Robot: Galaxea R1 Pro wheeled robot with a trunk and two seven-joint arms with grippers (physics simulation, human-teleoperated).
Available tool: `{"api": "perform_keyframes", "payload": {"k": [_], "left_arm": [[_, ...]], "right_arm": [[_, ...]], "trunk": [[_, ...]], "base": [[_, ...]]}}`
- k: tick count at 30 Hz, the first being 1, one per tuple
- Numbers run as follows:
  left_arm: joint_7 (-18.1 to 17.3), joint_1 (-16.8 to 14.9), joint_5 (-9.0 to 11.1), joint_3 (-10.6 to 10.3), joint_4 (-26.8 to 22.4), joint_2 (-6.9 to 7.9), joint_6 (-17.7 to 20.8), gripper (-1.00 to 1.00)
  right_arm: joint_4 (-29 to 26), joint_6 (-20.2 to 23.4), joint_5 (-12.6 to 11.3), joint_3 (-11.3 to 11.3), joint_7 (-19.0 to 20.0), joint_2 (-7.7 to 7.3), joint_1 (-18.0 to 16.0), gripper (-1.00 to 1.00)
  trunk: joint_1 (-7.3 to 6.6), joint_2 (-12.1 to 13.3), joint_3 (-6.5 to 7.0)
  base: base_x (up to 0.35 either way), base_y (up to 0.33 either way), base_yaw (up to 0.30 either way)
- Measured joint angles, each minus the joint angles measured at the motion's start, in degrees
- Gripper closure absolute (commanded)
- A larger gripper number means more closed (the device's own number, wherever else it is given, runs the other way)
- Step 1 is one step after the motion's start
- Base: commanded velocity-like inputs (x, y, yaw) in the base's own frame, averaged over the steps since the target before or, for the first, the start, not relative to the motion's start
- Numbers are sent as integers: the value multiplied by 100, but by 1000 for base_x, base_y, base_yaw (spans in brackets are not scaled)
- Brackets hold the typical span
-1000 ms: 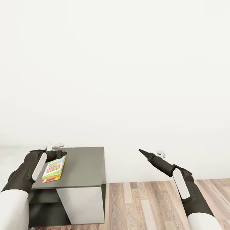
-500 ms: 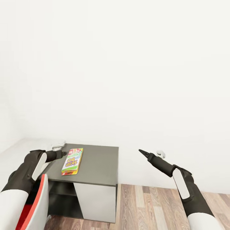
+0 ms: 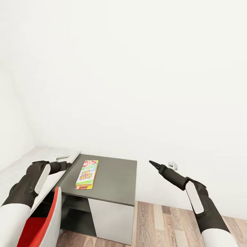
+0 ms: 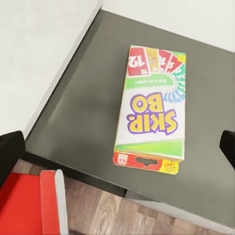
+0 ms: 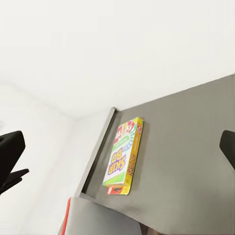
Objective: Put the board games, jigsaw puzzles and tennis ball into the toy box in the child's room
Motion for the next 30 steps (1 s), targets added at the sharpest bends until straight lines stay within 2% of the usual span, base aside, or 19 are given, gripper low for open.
{"api": "perform_keyframes", "payload": {"k": [9, 19, 30], "left_arm": [[-6, 0, -17, -7, 1, -26, -7, -100], [-6, 1, -28, -8, -1, -27, -6, -100], [-5, 1, -39, -11, 0, -27, -7, -100]], "right_arm": [[1, 2, -4, -1, 8, 0, 0, -100], [3, 8, 2, 0, -3, 1, -1, -100], [2, 9, 3, 0, 2, 1, -1, -100]], "trunk": [[2, 1, 0], [0, 1, -7], [2, 1, -99]], "base": [[82, 36, -215], [112, 52, -20], [22, 6, 0]]}}
